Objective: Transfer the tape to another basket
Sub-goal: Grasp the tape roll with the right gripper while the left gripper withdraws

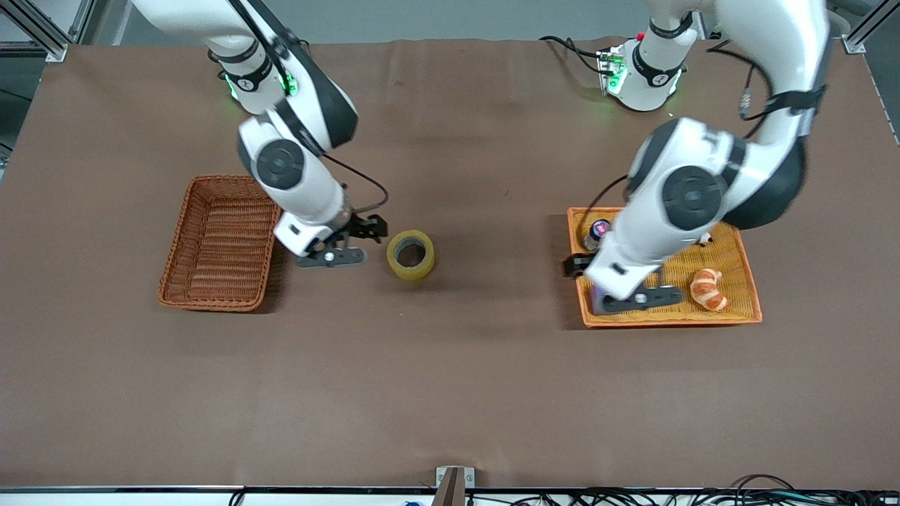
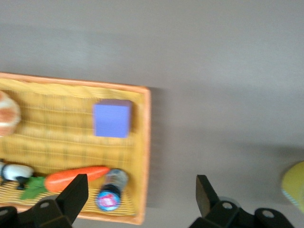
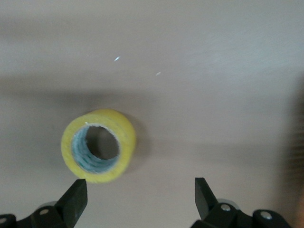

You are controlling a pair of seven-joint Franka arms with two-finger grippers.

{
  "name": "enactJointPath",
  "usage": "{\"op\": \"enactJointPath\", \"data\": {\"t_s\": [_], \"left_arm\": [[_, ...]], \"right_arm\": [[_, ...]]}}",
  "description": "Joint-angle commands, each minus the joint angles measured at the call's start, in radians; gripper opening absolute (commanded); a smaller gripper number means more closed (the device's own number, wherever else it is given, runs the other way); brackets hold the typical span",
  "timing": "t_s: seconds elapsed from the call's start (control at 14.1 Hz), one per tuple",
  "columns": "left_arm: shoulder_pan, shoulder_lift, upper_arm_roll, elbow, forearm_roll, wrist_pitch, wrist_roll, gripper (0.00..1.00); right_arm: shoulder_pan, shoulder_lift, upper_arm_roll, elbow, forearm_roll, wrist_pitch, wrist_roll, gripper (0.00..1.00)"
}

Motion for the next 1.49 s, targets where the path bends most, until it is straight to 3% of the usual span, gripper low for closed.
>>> {"op": "enactJointPath", "data": {"t_s": [0.0,0.28,0.57,0.64,0.71,0.99,1.06,1.21,1.42], "left_arm": [[0.082,-0.138,-0.002,-0.102,-0.034,0.018,0.097,1.0],[0.106,-0.279,0.055,-0.168,-0.101,0.014,0.205,1.0],[0.109,-0.4,0.089,-0.169,-0.103,-0.018,0.215,1.0],[0.109,-0.417,0.092,-0.168,-0.104,-0.041,0.222,1.0],[0.109,-0.433,0.101,-0.171,-0.104,-0.057,0.228,1.0],[0.078,-0.419,0.182,-0.168,-0.178,-0.061,0.312,1.0],[0.066,-0.416,0.188,-0.171,-0.178,-0.061,0.327,1.0],[0.058,-0.412,0.195,-0.171,-0.167,-0.061,0.334,1.0],[0.032,-0.422,0.237,-0.185,-0.167,-0.067,0.372,1.0]], "right_arm": [[0.029,0.095,0.005,0.014,-0.026,0.077,0.062,1.0],[0.047,0.204,0.005,0.014,-0.05,0.191,0.068,1.0],[0.049,0.24,0.004,0.014,-0.062,0.21,0.068,0.99],[0.051,0.244,0.004,0.014,-0.067,0.217,0.068,0.92],[0.051,0.247,0.004,0.014,-0.069,0.217,0.07,0.79],[0.06,0.253,0.004,0.022,-0.084,0.208,0.137,0.06],[0.051,0.254,0.004,0.026,-0.09,0.202,0.157,0.0],[0.043,0.248,0.004,0.028,-0.095,0.185,0.157,0.0],[0.008,0.171,0.005,0.098,-0.095,-0.026,0.156,0.0]]}}
